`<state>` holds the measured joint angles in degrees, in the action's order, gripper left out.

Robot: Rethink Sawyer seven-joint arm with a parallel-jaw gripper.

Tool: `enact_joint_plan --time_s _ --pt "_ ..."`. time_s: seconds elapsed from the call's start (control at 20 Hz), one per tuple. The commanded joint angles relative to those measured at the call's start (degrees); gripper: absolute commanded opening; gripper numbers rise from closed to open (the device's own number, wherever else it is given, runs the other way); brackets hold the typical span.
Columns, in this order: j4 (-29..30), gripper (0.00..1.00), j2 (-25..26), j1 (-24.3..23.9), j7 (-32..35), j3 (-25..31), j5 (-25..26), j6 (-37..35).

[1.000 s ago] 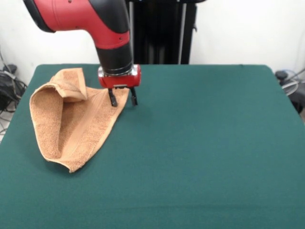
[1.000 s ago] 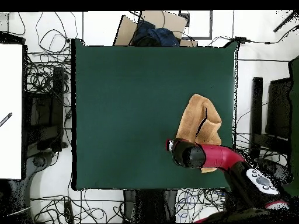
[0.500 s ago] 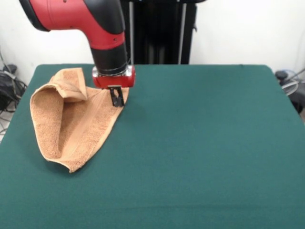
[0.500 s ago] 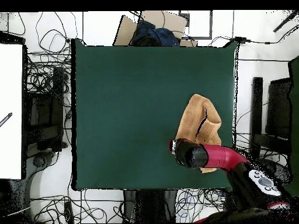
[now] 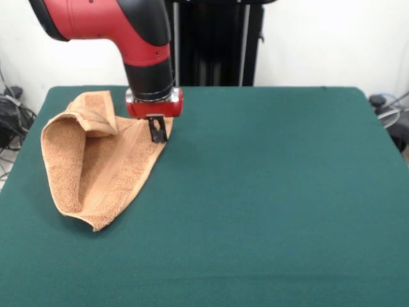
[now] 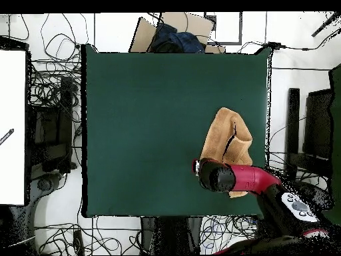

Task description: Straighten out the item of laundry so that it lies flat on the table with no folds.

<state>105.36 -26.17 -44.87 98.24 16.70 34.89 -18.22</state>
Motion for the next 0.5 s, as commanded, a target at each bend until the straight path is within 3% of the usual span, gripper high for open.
enact_joint_plan --time_s 0.05,0.2,0.5 --pt "-3.73 1.00 1.13 3.29 5.02 -2.62 1.46 1.49" --pt "-3.80 1.00 0.25 6.16 7.47 -5.82 3.15 4.39" --pt "-3.29 1.00 1.40 4.04 5.31 -5.34 2.13 3.25"
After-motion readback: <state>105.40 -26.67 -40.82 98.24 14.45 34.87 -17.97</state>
